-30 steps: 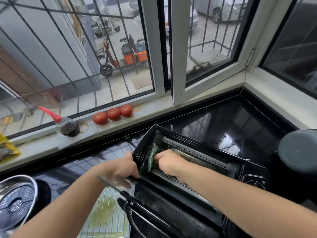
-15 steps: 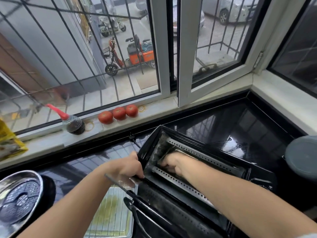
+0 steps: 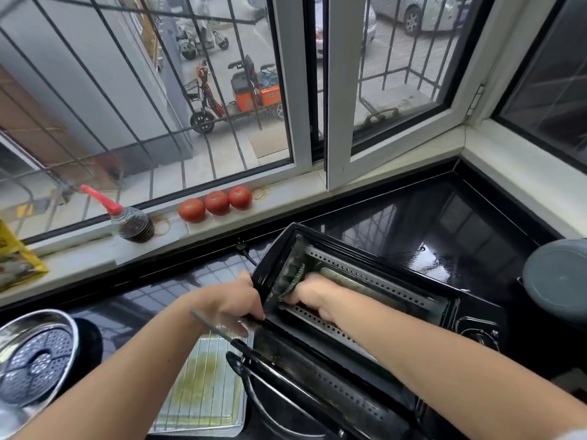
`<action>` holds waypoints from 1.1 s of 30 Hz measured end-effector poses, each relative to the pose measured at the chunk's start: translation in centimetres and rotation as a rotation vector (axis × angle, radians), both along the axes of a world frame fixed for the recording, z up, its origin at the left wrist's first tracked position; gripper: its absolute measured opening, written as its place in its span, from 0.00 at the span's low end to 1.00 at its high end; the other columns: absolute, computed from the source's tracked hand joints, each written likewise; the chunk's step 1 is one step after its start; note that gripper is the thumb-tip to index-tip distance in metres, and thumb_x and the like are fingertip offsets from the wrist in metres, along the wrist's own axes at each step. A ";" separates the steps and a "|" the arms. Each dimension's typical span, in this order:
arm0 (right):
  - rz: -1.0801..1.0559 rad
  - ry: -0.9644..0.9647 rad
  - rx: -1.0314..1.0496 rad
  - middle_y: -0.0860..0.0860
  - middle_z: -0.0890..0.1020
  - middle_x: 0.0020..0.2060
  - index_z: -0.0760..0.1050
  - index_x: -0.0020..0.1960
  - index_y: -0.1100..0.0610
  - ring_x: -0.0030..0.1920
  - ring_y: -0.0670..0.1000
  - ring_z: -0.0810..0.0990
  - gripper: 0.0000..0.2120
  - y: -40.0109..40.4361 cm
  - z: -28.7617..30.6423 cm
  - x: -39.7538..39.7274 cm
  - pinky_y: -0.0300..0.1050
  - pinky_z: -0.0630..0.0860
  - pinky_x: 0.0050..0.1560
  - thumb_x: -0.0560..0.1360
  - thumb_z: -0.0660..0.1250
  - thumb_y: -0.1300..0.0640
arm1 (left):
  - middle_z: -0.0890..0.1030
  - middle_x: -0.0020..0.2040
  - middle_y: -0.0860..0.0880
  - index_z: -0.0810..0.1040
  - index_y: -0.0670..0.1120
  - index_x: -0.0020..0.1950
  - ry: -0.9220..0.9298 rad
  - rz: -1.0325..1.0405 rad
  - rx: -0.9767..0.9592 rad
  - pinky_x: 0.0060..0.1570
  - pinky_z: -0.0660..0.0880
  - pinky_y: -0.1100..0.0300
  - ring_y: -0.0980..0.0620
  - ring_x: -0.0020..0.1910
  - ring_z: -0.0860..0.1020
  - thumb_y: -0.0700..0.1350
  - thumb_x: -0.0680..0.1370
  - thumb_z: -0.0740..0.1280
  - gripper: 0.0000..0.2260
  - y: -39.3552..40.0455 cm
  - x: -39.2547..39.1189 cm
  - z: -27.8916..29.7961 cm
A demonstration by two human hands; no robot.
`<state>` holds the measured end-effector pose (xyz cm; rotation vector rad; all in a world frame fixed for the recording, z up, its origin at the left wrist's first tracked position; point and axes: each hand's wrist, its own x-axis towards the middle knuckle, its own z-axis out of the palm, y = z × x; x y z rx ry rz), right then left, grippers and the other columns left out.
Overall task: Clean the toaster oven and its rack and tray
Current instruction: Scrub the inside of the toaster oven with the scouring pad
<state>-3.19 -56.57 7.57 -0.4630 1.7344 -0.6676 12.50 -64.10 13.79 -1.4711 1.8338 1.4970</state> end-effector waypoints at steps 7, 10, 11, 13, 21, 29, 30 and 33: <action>0.060 0.029 0.116 0.57 0.74 0.67 0.64 0.75 0.61 0.62 0.55 0.75 0.27 -1.0 -3.2 -1.5 0.48 0.73 0.59 0.77 0.67 0.63 | 0.76 0.56 0.38 0.65 0.42 0.62 0.007 0.043 0.028 0.41 0.82 0.53 0.43 0.47 0.83 0.28 0.76 0.65 0.19 0.1 -0.2 0.6; 0.056 -0.021 0.116 0.55 0.78 0.61 0.69 0.70 0.60 0.58 0.53 0.76 0.22 -0.9 -3.6 -1.8 0.47 0.73 0.58 0.77 0.66 0.64 | 0.75 0.55 0.37 0.64 0.42 0.63 0.011 0.062 0.073 0.42 0.80 0.51 0.44 0.44 0.82 0.27 0.77 0.64 0.20 0.0 -0.2 0.6; 0.047 -0.033 0.118 0.54 0.78 0.60 0.70 0.69 0.59 0.59 0.53 0.76 0.21 -0.7 -3.4 -1.9 0.48 0.72 0.60 0.77 0.65 0.64 | 0.75 0.57 0.36 0.64 0.42 0.64 0.012 0.059 0.075 0.44 0.79 0.49 0.42 0.45 0.82 0.27 0.77 0.64 0.20 0.0 -0.3 0.5; 0.039 -0.033 0.112 0.54 0.77 0.60 0.70 0.68 0.58 0.59 0.53 0.75 0.20 -0.4 -3.5 -1.8 0.48 0.72 0.61 0.77 0.65 0.63 | 0.76 0.63 0.34 0.66 0.41 0.68 -0.004 0.025 0.032 0.50 0.81 0.45 0.39 0.51 0.82 0.27 0.76 0.65 0.23 0.2 -0.5 0.1; 0.023 0.115 -0.120 0.54 0.84 0.49 0.81 0.50 0.59 0.51 0.52 0.80 0.08 0.4 -0.6 -1.1 0.44 0.76 0.55 0.71 0.73 0.63 | 0.80 0.59 0.35 0.66 0.44 0.75 0.006 0.052 0.016 0.44 0.82 0.46 0.40 0.45 0.81 0.26 0.75 0.67 0.30 0.1 -0.6 -0.5; 0.316 0.382 -0.285 0.53 0.83 0.44 0.80 0.43 0.56 0.46 0.54 0.81 0.05 2.6 2.0 3.3 0.45 0.77 0.46 0.73 0.67 0.55 | 0.73 0.45 0.39 0.71 0.37 0.56 0.046 0.000 0.050 0.32 0.70 0.56 0.45 0.40 0.74 0.26 0.74 0.61 0.13 0.6 -0.1 0.8; 0.330 0.418 -0.240 0.55 0.83 0.46 0.80 0.46 0.58 0.48 0.57 0.81 0.07 2.4 1.7 3.3 0.45 0.77 0.45 0.72 0.65 0.57 | 0.73 0.45 0.39 0.69 0.37 0.56 0.046 0.010 0.052 0.31 0.70 0.56 0.45 0.39 0.74 0.26 0.74 0.61 0.13 0.7 -0.2 0.9; 0.335 0.416 -0.108 0.59 0.80 0.55 0.78 0.54 0.63 0.55 0.61 0.79 0.13 1.5 0.9 3.3 0.43 0.73 0.48 0.74 0.61 0.59 | 0.72 0.45 0.38 0.66 0.39 0.58 0.052 0.000 0.042 0.32 0.70 0.55 0.46 0.39 0.74 0.26 0.75 0.62 0.15 0.7 -0.3 1.0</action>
